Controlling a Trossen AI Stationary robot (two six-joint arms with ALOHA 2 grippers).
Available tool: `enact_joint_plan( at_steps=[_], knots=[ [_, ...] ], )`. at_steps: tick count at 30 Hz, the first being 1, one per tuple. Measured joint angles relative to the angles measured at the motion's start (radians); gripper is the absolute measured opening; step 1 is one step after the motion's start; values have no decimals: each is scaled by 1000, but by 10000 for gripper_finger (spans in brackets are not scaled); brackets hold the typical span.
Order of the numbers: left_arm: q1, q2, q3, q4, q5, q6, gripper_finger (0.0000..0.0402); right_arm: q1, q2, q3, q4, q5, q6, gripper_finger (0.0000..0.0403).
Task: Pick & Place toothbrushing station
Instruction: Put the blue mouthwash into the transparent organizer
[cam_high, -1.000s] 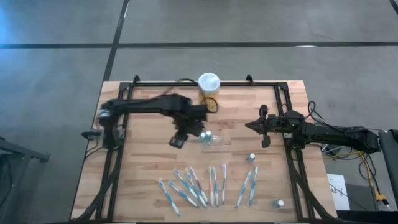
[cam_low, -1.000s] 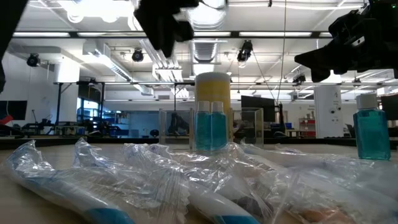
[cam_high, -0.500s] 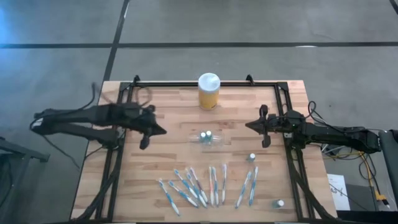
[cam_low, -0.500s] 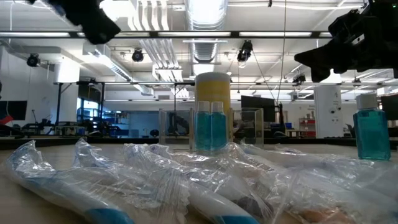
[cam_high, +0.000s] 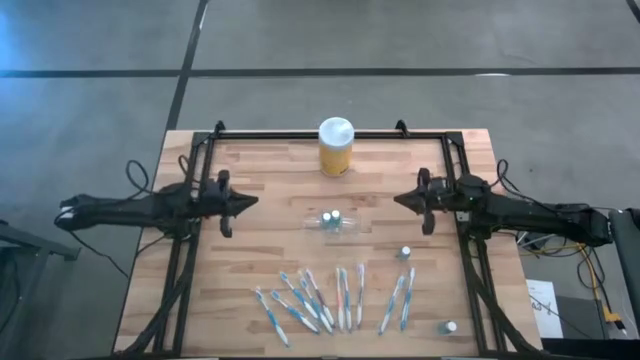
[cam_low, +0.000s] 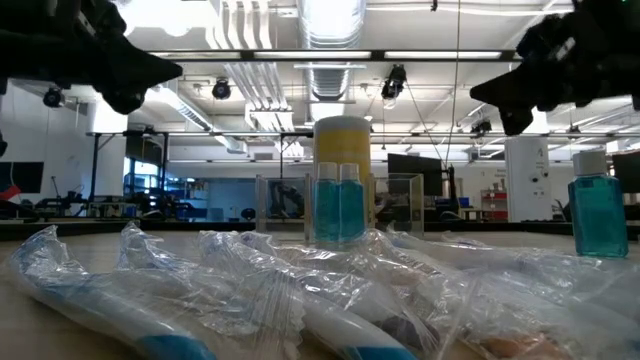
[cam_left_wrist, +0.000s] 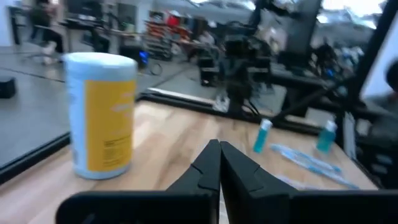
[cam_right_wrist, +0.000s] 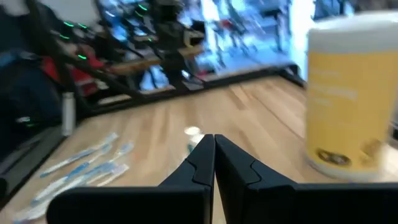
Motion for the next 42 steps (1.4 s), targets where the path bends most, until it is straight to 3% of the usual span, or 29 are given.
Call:
enact_joint_plan(
  at_steps=[6,10,12,14,17,23,29,36,42],
  knots=[
    [1,-16,-14,-18,-21,-48,12,123,55,368,-661,295,76,8],
    [0,-17,-3,-23,-21,14,12,255,150,604,-1028,335,245,8],
    [0,-16,-1,-26,-21,48,9,338,207,697,-1190,404,362,8],
    [0,-16,-1,-30,-17,38,5,425,261,777,-1330,492,494,8],
    [0,-16,-1,-42,-10,21,4,532,338,874,-1479,520,665,8],
    [0,-15,-1,-124,-3,3,17,648,505,992,-1536,525,752,8],
    [0,-15,-1,-158,-3,-7,10,664,682,1055,-1530,522,747,17],
    [0,-15,-1,-192,9,-2,8,664,816,1110,-1486,444,756,114],
    [0,-15,-6,-193,14,3,15,653,897,1091,-1492,400,930,203]
  ],
)
